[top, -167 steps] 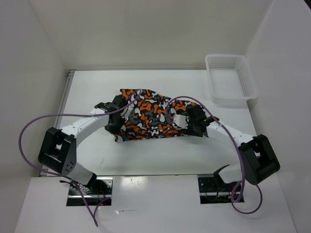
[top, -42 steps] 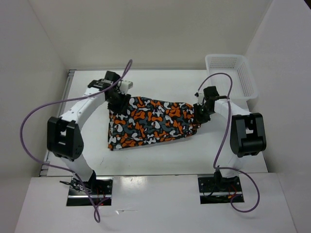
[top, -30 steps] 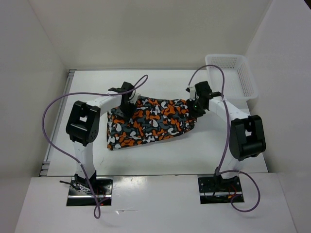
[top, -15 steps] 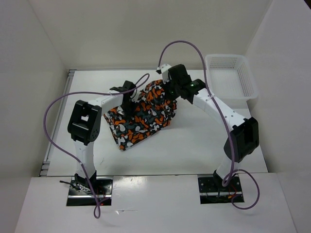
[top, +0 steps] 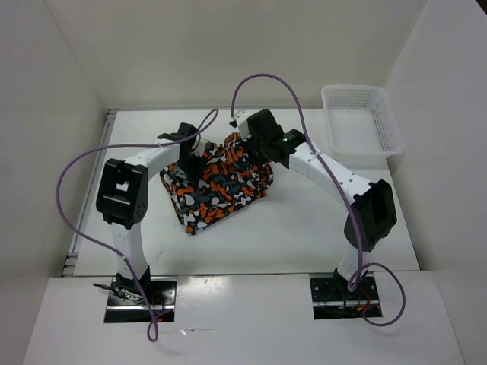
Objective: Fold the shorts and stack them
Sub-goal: Fold the shorts
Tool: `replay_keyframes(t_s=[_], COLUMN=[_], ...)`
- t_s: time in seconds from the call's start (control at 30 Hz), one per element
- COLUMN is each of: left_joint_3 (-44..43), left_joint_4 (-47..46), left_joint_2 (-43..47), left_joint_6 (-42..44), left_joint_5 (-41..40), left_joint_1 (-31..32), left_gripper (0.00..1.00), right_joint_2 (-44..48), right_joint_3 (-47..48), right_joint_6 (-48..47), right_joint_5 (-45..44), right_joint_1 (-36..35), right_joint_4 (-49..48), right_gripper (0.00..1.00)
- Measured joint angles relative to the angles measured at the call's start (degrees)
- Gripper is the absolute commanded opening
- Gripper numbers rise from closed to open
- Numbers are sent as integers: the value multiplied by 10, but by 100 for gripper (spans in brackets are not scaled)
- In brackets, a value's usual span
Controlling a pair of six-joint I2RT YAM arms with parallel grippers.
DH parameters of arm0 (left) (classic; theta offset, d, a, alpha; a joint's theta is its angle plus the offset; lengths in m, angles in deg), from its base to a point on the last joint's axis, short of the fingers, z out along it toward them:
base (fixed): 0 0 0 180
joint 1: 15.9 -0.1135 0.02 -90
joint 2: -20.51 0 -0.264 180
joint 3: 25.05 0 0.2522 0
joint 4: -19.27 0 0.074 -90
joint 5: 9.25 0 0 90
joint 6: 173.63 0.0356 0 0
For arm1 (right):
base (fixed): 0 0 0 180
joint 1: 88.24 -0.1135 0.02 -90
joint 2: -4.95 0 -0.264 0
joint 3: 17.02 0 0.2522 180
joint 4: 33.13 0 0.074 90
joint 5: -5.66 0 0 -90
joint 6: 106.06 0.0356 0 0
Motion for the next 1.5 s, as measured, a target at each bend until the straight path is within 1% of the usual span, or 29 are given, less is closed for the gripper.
replay_keyframes(t_s=[0.17,0.27,0.43,0.6,0.63,0.67,0.7,0.73,0.83,0.87,0.93,1.03,1.27,1.43,1.5], left_joint_3=[9,17,22,3,-12,-17,-28,-40,-84,-105,-137,-172,-203,-220,-229], left_joint_4=[35,40,48,46,58,52,49,48,59,58,59,55,52,56,59], left_joint_2=[82,106,73,-11,-19,-21,-29,-41,-71,-85,-105,-129,-151,-164,-169], left_joint_6=[0,0,0,0,0,-1,0,2,-2,-1,-2,-1,-1,-1,-2], left_joint_5=[5,12,35,60,63,66,70,73,93,104,119,139,184,203,207], left_joint_1=[-41,-63,-106,-151,-157,-161,-165,-168,-169,-166,-156,-128,-62,-53,-54], left_gripper=[69,70,72,73,70,63,54,40,29,22,16,15,15,15,15], right_joint_2=[-3,-9,-19,-19,-19,-19,-19,-19,-19,-19,-20,-26,-76,-122,-140], right_joint_3=[0,0,0,0,0,0,0,0,-1,-1,0,5,50,62,62], right_joint_6=[-3,-9,-20,-25,-26,-26,-27,-28,-30,-30,-37,-50,-71,-78,-78], right_joint_5=[-11,-23,-40,-51,-53,-56,-58,-60,-66,-71,-84,-112,-135,-135,-134], right_joint_1=[0,1,0,0,0,0,0,0,0,0,-3,-21,-89,-129,-140], right_joint_4=[-1,-3,-10,-14,-15,-16,-16,-17,-18,-19,-23,-31,-56,-62,-63], right_gripper=[0,0,0,0,0,0,0,0,0,0,0,0,0,0,5])
